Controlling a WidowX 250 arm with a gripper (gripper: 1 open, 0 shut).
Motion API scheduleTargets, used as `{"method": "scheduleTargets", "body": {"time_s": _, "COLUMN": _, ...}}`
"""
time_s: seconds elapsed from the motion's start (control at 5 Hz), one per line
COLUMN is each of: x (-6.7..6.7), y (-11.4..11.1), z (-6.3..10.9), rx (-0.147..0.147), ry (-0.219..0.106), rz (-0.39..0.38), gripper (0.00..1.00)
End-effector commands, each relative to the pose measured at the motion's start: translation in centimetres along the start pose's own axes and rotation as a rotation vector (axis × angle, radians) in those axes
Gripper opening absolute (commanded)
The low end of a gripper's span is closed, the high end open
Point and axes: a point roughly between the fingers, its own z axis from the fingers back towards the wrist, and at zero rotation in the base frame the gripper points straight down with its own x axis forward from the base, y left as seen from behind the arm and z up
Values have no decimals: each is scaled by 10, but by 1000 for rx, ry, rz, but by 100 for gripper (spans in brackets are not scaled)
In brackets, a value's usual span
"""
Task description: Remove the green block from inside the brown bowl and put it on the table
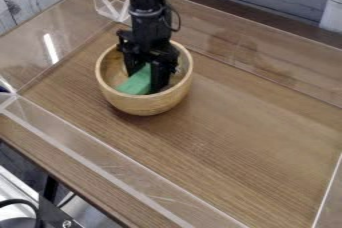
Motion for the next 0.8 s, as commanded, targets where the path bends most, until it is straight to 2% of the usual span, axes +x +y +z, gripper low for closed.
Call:
{"method": "scheduleTargets", "body": {"time_s": 0.0, "x": 7, "y": -4, "z": 38, "rx": 23, "ry": -100, "rz": -7, "gripper": 0}}
{"method": "scheduleTargets", "body": {"time_s": 0.2, "x": 7, "y": -12, "z": 63, "rx": 15, "ry": -149, "rz": -10, "gripper": 0}}
{"method": "scheduleTargets", "body": {"time_s": 0.4, "x": 9, "y": -33, "z": 77, "rx": -2, "ry": -177, "rz": -33, "gripper": 0}}
{"method": "scheduleTargets", "body": {"time_s": 0.6, "x": 9, "y": -56, "z": 70, "rx": -14, "ry": -168, "rz": -83, "gripper": 0}}
